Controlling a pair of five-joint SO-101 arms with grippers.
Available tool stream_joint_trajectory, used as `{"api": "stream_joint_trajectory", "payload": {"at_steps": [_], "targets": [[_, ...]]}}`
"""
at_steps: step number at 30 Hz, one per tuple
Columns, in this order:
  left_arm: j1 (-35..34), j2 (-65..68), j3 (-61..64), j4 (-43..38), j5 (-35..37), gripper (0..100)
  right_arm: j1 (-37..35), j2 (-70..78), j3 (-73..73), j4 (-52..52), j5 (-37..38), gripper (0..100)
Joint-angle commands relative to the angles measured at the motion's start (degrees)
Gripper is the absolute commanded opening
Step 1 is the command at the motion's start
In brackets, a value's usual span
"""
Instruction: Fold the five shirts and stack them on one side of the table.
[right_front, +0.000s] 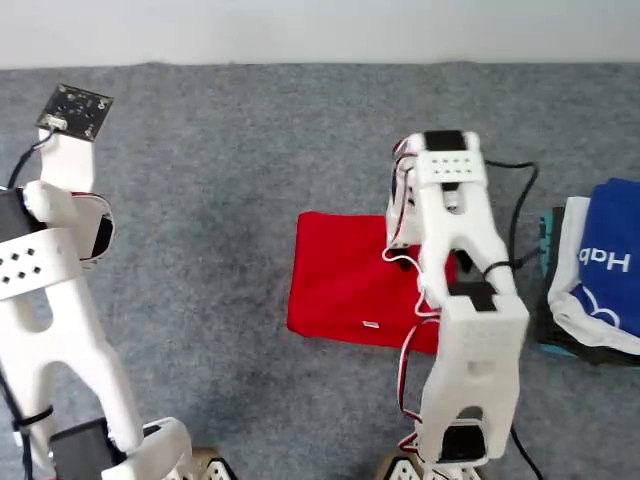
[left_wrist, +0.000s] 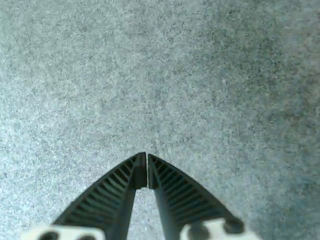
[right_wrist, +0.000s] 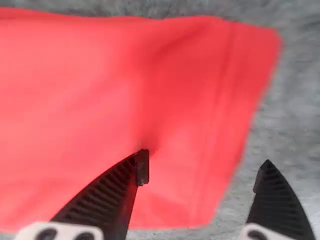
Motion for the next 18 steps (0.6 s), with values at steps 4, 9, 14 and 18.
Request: {"api": "stream_joint_trajectory", "payload": {"at_steps": [4, 9, 14, 18], "targets": [[-0.2, -2.6, -0.6, -0.2, -0.4, 1, -2.3, 9.0, -1.8, -2.3, -2.3, 31.6], [-0.2, -2.5, -0.6, -0.2, -0.3, 1, -4.0, 11.4, -2.1, -2.2, 3.3, 15.0], [-0.1, -2.3, -0.6, -0.2, -0.2, 1, -2.9, 8.7, -2.0, -1.5, 4.5, 2.5], [-0.1, -2.6, -0.6, -0.2, -0.2, 1, -0.4, 6.4, -2.0, -2.2, 8.9, 1.0]]}}
